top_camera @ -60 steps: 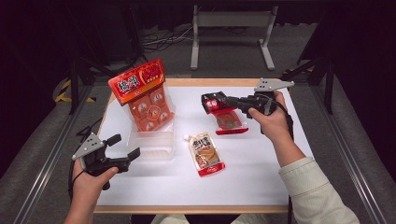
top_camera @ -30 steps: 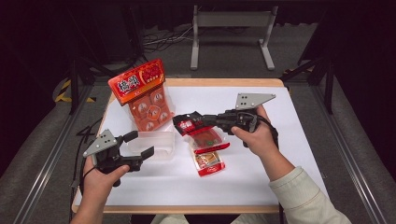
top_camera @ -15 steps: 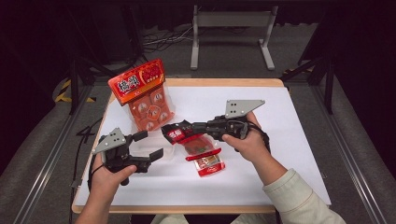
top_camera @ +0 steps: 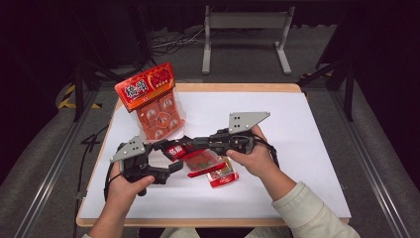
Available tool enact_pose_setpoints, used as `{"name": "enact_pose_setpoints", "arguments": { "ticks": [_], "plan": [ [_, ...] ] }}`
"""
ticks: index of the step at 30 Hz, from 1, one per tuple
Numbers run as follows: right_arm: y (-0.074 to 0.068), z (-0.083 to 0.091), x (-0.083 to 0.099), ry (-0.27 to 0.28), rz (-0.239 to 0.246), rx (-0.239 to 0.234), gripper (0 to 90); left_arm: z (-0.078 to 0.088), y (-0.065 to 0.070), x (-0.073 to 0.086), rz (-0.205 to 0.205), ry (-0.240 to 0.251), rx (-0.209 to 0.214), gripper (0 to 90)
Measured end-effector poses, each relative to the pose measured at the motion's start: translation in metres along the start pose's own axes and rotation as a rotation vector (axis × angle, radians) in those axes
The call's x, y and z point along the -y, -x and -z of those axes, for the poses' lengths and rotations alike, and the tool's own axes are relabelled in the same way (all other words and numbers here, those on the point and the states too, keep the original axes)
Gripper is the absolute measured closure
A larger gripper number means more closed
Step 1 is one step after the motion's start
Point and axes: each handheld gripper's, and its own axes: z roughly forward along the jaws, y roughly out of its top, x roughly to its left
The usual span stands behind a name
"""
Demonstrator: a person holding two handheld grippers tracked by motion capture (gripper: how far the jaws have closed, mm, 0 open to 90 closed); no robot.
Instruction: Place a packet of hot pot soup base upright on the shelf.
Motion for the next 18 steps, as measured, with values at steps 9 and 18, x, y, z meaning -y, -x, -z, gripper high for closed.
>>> {"name": "enact_pose_setpoints", "arguments": {
  "ticks": [9,18],
  "plan": [
    [-0.005,-0.01,0.006,0.01,0.0,-0.01,88.6,-0.002,-0.003,0.006,0.029,0.037,0.039,19.7],
    [-0.009,-0.014,0.008,0.017,0.005,-0.021,88.6,-0.004,0.001,0.007,0.022,0.039,0.077,36.2]
  ]
}}
